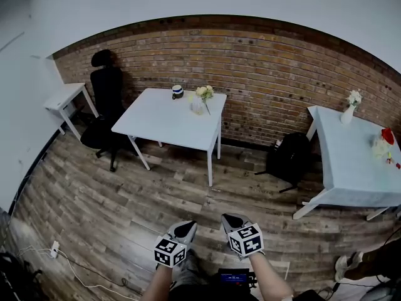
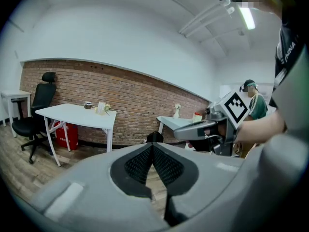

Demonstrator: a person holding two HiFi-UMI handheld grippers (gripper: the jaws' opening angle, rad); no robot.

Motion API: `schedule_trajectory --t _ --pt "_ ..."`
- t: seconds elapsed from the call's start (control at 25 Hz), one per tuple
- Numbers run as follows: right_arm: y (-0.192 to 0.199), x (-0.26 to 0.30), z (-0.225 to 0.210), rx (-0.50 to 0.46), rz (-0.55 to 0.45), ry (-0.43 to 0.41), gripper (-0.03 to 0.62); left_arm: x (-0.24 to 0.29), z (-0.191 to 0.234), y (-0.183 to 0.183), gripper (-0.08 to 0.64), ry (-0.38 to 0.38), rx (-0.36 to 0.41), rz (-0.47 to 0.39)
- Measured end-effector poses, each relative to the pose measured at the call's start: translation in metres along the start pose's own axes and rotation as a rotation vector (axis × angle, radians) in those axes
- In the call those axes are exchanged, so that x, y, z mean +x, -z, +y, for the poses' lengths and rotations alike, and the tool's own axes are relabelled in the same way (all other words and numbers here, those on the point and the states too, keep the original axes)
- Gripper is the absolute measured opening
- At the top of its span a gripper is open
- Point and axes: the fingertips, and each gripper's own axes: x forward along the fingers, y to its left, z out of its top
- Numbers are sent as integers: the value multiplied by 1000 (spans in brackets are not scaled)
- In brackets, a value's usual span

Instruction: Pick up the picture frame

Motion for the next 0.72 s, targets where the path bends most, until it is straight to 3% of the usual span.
schedule_trajectory --t 0.28,0.72 --pt "-9 38 -15 -4 24 19 8 28 42 0 12 9 -38 -2" --pt "-69 132 -36 -1 54 69 8 74 146 -39 12 57 -58 3"
